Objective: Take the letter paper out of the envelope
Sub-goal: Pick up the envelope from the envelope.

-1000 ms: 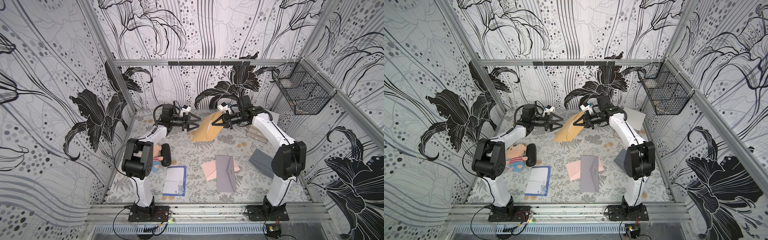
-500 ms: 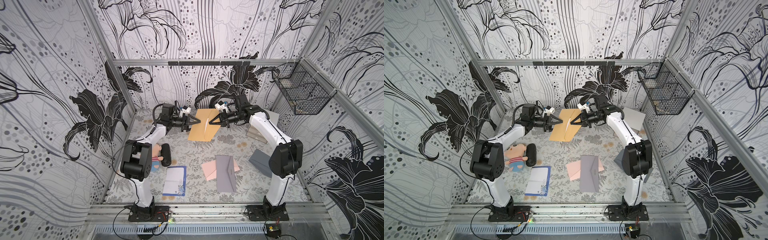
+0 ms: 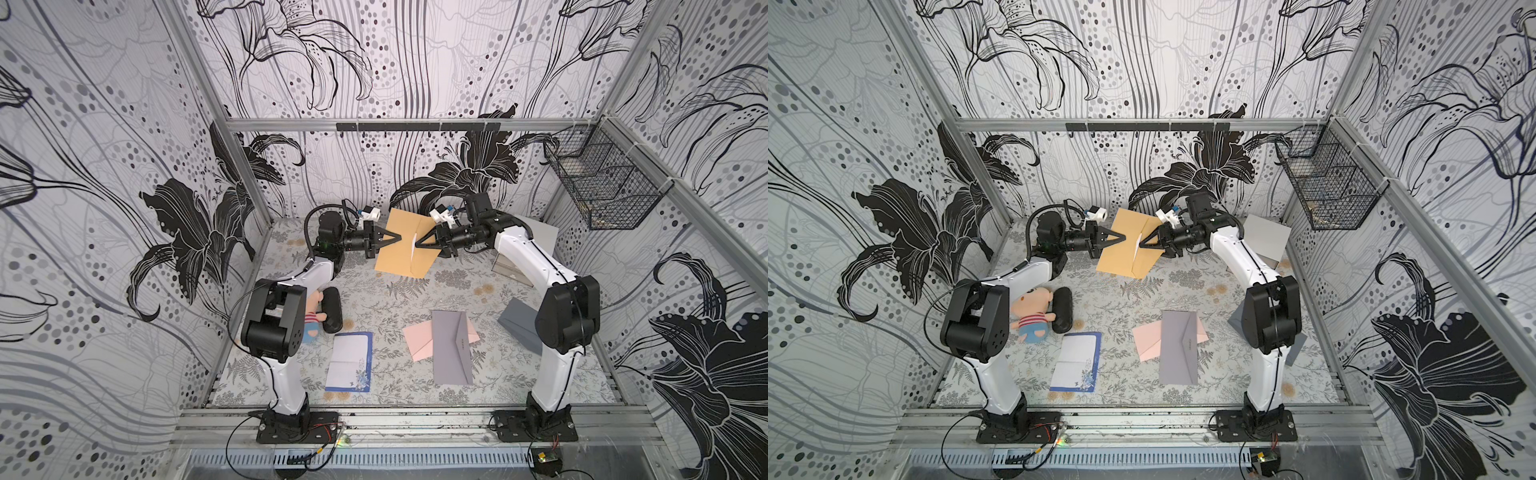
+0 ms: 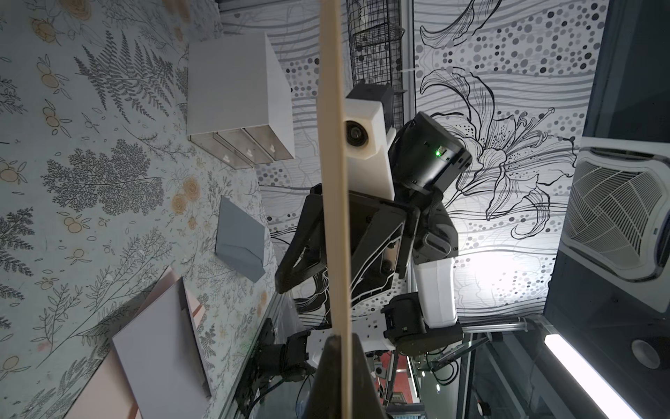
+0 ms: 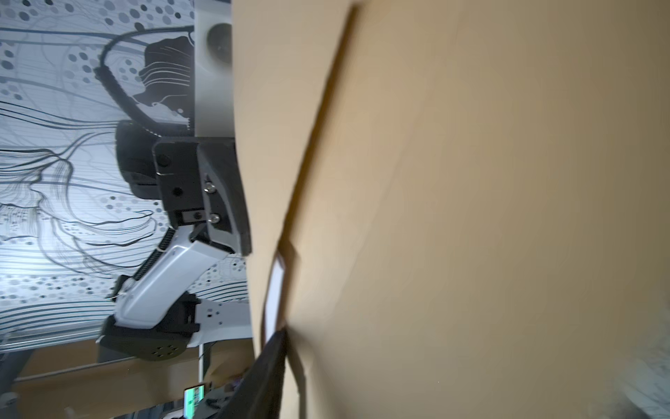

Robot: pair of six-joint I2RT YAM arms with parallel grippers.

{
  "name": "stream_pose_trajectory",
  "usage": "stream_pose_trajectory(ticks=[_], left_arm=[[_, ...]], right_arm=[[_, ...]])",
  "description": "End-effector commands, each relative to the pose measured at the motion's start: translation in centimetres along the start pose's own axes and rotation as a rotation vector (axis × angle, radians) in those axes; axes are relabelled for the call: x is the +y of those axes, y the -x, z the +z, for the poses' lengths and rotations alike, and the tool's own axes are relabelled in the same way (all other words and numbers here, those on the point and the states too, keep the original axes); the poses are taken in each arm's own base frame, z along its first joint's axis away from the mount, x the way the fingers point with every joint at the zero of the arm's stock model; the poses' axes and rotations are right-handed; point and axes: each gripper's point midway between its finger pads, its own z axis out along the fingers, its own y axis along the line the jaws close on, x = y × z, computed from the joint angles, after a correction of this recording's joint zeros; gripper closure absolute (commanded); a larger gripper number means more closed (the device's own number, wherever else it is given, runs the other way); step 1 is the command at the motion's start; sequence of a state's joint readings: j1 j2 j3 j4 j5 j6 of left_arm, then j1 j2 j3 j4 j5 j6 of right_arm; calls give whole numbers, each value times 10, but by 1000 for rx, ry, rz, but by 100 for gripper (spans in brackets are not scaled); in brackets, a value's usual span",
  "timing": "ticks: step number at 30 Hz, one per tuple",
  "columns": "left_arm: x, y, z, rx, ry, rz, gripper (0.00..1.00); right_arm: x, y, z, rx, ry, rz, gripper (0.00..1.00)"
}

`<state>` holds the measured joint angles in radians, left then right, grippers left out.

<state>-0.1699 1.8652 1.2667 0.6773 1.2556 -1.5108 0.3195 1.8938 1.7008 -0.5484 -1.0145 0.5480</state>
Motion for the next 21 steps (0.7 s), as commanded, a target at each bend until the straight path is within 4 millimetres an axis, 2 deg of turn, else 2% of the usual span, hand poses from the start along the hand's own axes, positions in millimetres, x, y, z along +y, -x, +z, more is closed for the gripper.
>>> stream_pose_trajectory(ticks=[1, 7, 10, 16, 20, 21], left_arm=[[-40, 14, 2, -84, -55, 101, 100], [-44, 18, 8, -117, -73, 84, 100], [-41, 16, 13, -125, -59, 79, 100], [-39, 24, 12, -195, -46, 80, 100], [-31, 26, 10, -214, -5, 94, 100], [-28, 27, 10, -216, -1, 91, 100]], right_arm=[[3, 10, -13, -167, -45, -24, 51], [-8, 11, -16, -308, -22, 28, 51], [-2, 15, -12, -331, 36, 47, 50], [13, 5, 11, -330, 94, 58, 49], [10, 2, 12, -372, 148, 111, 49], [22, 0, 7, -380, 171, 101, 49]])
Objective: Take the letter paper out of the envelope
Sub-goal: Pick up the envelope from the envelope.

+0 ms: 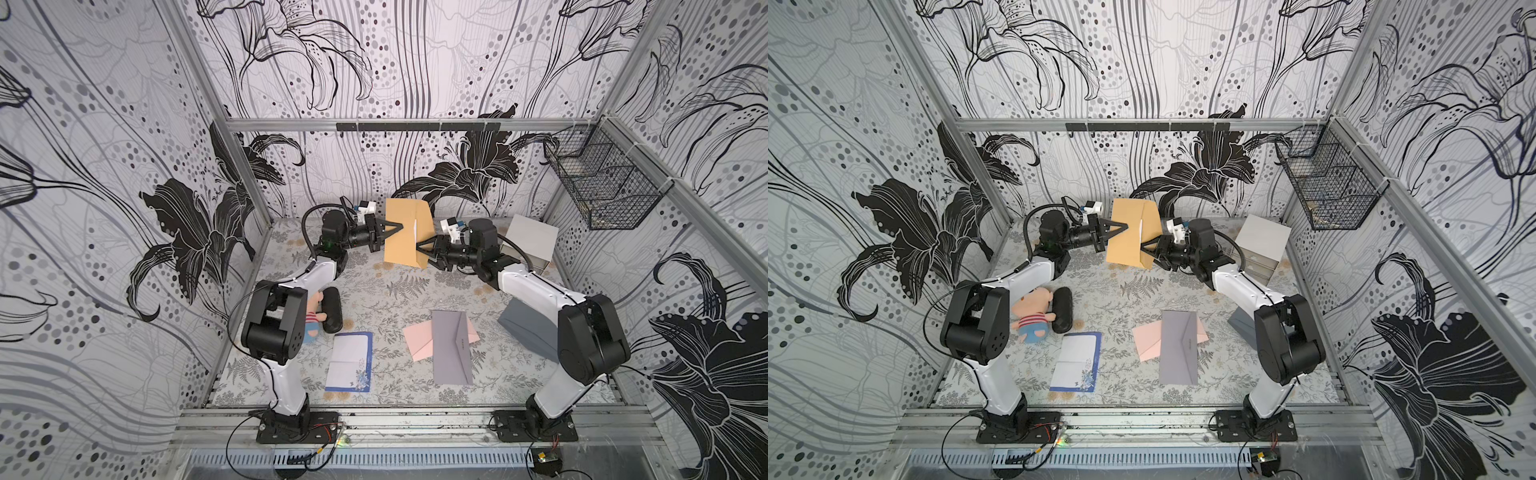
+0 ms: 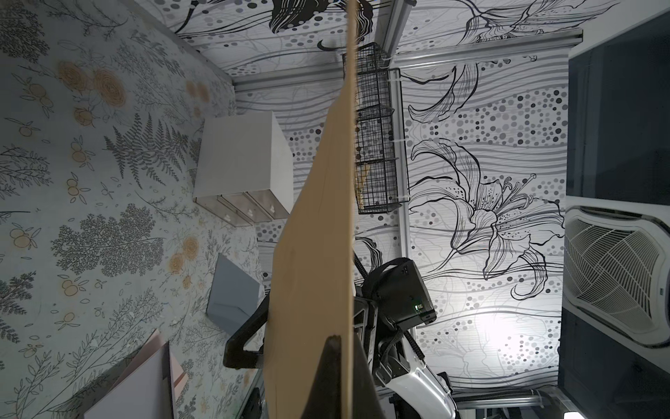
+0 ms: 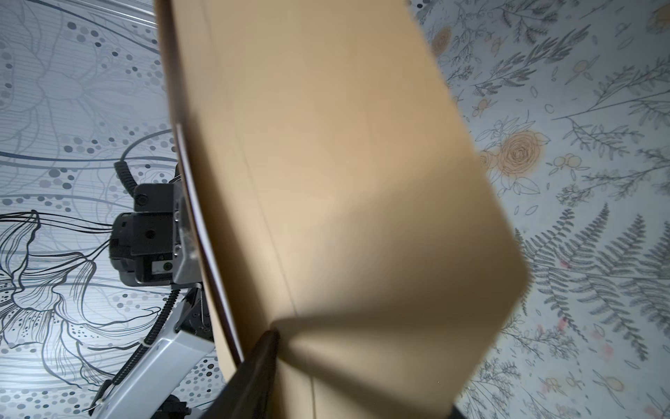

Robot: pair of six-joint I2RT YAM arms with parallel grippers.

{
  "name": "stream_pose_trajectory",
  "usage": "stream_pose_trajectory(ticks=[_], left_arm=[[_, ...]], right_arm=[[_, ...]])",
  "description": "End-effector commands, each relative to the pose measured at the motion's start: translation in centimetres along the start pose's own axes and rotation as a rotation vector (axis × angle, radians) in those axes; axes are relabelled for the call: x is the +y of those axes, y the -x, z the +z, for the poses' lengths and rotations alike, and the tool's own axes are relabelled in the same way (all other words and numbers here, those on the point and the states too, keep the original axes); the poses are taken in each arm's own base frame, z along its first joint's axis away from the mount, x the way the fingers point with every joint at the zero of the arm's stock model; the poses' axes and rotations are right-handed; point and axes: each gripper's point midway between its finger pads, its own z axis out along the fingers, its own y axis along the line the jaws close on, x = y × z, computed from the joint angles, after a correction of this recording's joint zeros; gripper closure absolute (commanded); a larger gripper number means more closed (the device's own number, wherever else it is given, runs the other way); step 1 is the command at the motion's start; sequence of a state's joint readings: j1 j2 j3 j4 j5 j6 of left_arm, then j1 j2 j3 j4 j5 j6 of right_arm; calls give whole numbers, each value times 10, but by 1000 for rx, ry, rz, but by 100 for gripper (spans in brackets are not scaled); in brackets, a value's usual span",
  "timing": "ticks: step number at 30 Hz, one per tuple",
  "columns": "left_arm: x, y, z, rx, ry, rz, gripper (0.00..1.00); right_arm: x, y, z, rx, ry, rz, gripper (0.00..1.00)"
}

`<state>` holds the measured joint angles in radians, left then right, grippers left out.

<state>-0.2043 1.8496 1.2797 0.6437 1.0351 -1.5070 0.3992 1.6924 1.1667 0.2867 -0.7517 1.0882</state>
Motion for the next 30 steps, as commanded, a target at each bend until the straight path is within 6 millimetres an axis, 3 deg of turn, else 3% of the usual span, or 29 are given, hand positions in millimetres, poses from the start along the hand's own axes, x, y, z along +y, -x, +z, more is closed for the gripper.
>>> stream_pose_trajectory(ticks=[1, 10, 17, 23, 24, 30], left_arm=[[-20, 1, 1, -35, -20, 88, 100], [-10, 4, 0, -57, 8, 88, 100], [-7, 3, -1, -60, 15, 86, 100], [-4, -1, -2, -52, 32, 85, 100], [-2, -3, -2, -50, 42, 85, 100], [7, -5, -12, -83, 164, 83, 51]], right_arm=[[34, -1, -6, -42, 106, -2, 49], [54, -5, -11, -83, 167, 38, 55], [59, -6, -15, -87, 163, 38, 74], [59, -6, -17, -90, 149, 33, 99], [59, -6, -18, -93, 143, 31, 100], [47, -5, -29, -120, -26, -77, 100]])
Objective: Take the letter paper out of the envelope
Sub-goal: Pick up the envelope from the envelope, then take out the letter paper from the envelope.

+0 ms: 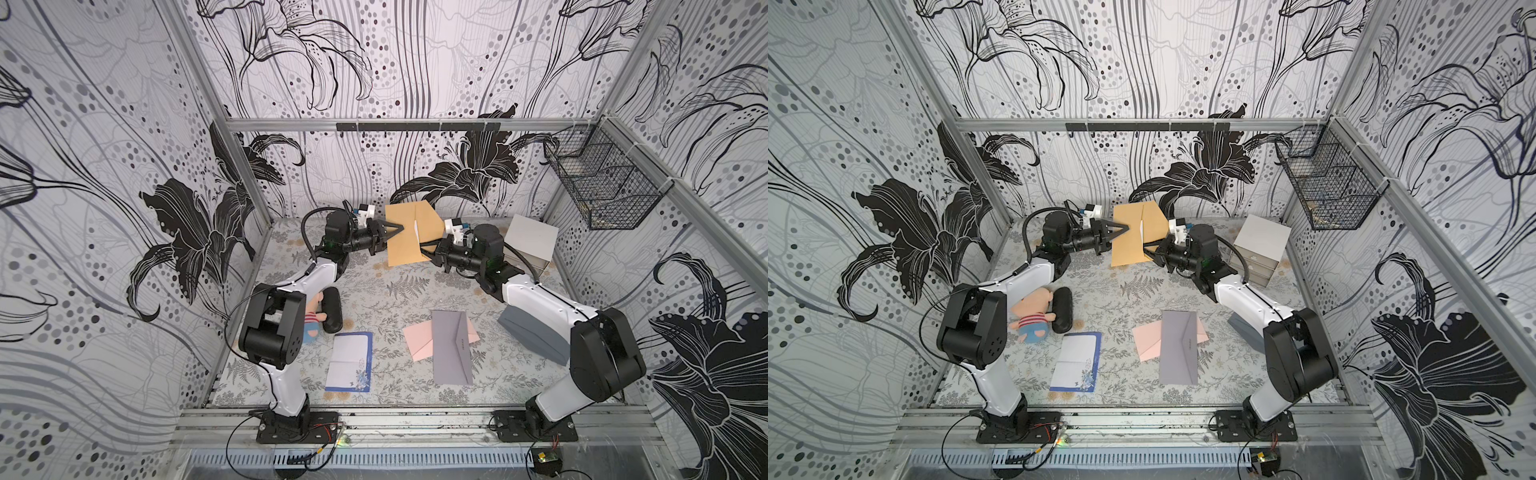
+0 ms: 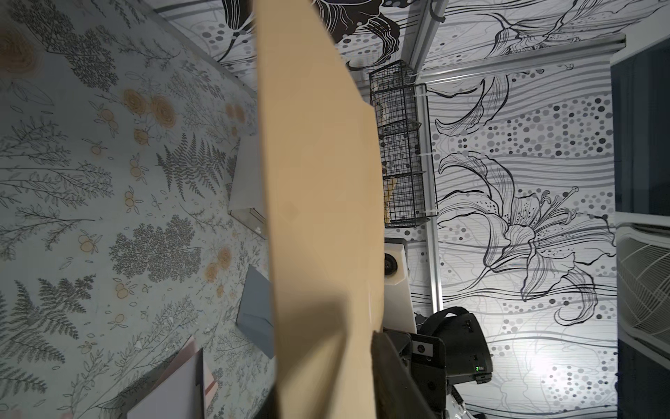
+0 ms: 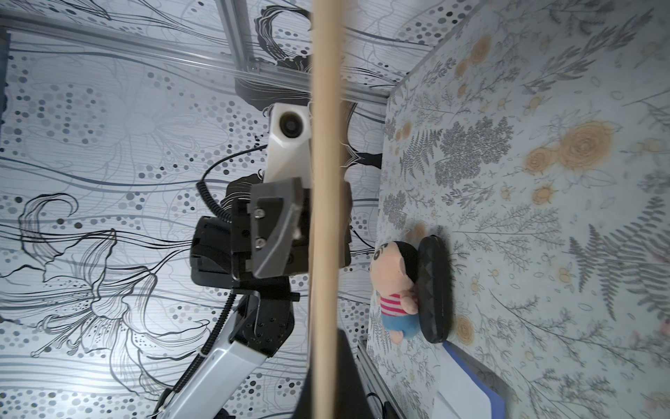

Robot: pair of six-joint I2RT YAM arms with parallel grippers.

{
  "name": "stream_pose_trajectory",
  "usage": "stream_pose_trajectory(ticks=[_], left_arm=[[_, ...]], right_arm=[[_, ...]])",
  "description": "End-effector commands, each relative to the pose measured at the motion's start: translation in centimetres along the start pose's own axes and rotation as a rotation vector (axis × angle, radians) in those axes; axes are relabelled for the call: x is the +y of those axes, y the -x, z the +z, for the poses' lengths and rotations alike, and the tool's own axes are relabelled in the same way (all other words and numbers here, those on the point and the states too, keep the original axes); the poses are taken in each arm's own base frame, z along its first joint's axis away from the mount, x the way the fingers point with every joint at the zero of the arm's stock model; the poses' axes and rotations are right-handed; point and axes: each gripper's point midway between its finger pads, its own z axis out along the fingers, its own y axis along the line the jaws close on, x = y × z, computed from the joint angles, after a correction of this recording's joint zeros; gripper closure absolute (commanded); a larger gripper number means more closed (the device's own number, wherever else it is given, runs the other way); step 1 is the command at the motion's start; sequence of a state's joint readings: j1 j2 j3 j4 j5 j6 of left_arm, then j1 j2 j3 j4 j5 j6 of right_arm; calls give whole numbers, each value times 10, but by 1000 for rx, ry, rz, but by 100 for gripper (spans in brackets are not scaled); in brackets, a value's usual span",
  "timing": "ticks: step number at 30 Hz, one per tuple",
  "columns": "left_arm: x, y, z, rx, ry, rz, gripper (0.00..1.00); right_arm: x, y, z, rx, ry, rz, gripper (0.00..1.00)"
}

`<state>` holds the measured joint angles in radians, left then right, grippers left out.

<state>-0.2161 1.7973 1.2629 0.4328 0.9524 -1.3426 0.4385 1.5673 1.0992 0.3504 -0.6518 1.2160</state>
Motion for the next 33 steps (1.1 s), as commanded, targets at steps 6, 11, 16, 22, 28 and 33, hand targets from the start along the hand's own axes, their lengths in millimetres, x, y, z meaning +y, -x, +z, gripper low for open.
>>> stream_pose_trajectory(ticks=[6, 11, 16, 22, 28, 33], left_arm=[[1, 4, -39, -133, 453, 101, 36], [-35, -14, -15, -108, 475, 176, 38], [-65, -29, 12, -100, 415, 200, 49], [-79, -36, 29, -83, 395, 224, 54], [-80, -38, 37, -72, 401, 235, 54], [-76, -40, 38, -64, 423, 246, 57]], right_arm=[[-5, 21, -44, -73, -403, -466, 100], [8, 48, -58, -175, -496, -782, 100], [16, 61, -59, -229, -550, -969, 100], [17, 60, -52, -221, -599, -1073, 100], [13, 51, -43, -194, -656, -1144, 100], [17, 41, -37, -177, -683, -1204, 100]])
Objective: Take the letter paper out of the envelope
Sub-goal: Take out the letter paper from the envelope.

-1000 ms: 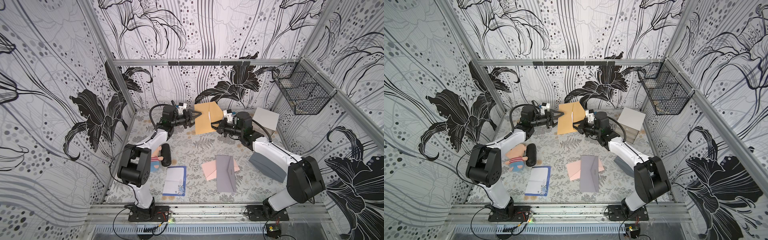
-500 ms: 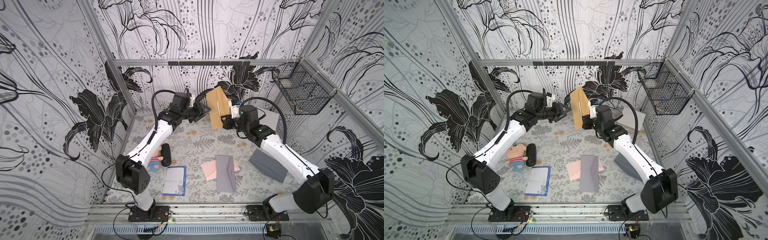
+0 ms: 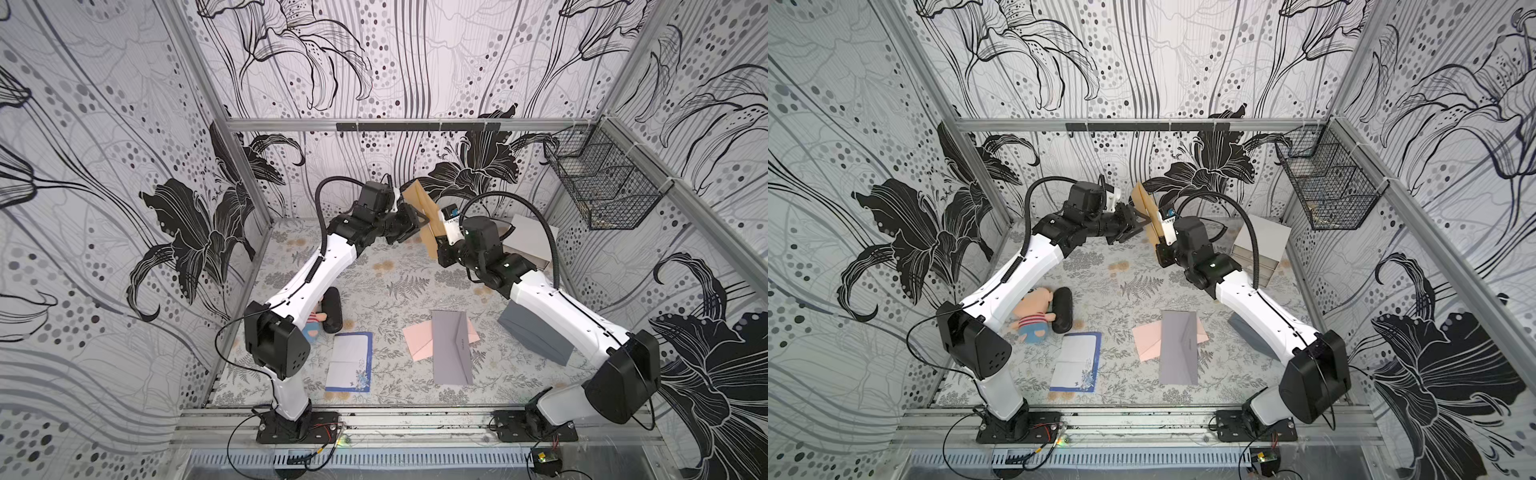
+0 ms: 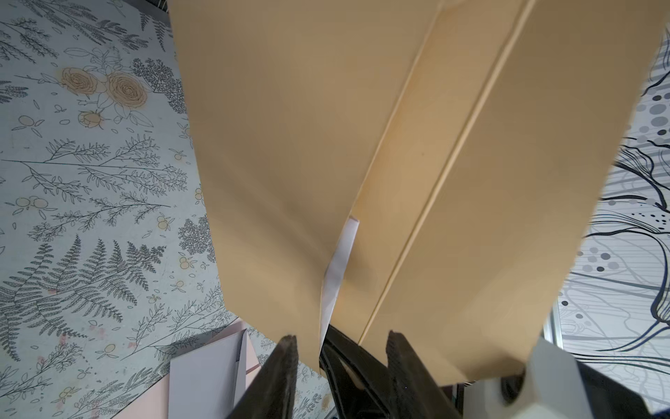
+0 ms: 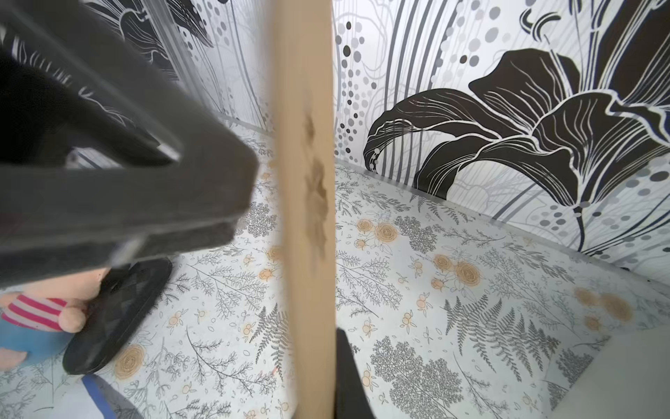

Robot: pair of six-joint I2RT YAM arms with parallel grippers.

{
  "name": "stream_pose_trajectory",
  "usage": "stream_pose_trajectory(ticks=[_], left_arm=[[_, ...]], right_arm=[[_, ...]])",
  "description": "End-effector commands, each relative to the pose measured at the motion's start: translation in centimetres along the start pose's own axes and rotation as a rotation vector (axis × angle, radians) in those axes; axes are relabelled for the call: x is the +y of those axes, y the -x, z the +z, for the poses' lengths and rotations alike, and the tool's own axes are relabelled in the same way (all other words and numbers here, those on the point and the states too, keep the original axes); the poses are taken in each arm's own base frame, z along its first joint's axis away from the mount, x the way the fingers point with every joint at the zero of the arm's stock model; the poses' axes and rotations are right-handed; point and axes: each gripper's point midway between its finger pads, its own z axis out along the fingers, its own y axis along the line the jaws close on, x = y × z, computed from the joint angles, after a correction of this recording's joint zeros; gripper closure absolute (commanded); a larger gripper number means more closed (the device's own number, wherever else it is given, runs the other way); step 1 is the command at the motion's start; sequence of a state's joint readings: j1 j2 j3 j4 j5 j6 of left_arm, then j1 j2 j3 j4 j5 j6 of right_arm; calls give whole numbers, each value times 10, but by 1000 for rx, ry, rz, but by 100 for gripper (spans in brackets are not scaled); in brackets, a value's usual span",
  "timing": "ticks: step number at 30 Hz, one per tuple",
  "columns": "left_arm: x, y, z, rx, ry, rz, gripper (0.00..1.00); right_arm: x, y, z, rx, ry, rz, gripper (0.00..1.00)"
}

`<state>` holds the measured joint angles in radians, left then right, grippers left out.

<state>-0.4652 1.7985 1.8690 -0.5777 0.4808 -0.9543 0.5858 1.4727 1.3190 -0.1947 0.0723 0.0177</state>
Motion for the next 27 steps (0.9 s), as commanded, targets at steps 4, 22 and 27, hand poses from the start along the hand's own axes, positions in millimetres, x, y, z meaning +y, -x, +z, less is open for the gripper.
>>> stream_pose_trajectory(ticks=[4, 22, 27], left_arm=[[-4, 1, -5, -24, 32, 59, 58], [5, 4, -17, -65, 102, 89, 79], [5, 4, -20, -75, 101, 88, 84]], right_arm=[[10, 13, -4, -14, -53, -111, 100], [39, 8, -15, -4, -11, -148, 100], [40, 4, -15, 6, -8, -140, 100]])
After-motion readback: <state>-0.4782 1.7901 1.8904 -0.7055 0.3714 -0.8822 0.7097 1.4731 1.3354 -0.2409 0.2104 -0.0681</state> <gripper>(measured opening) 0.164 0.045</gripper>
